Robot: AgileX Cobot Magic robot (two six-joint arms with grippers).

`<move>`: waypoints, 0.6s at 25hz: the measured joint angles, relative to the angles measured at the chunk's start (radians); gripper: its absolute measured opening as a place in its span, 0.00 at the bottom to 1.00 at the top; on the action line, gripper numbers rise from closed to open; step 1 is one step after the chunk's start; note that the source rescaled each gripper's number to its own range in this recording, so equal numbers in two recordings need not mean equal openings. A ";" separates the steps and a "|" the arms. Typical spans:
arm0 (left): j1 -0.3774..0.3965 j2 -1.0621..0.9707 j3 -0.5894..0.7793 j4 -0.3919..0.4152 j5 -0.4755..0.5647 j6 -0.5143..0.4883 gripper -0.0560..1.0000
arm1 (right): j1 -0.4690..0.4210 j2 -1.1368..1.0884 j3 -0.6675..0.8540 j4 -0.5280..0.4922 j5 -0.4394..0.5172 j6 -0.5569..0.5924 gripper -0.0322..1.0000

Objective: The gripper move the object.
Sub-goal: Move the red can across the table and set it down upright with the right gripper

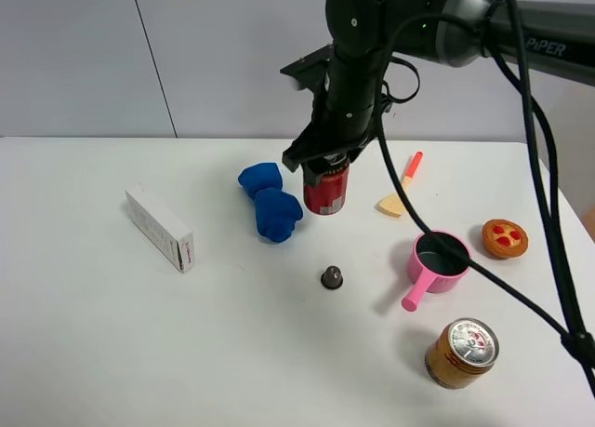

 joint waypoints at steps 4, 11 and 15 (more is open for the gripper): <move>0.000 0.000 0.000 0.000 0.000 0.000 1.00 | -0.057 0.035 0.000 0.024 -0.054 -0.032 0.03; 0.000 0.000 0.000 0.000 0.000 0.000 1.00 | -0.083 0.146 0.000 0.056 -0.185 -0.072 0.03; 0.000 0.000 0.000 0.000 0.000 0.000 1.00 | -0.083 0.176 0.000 0.095 -0.215 -0.072 0.03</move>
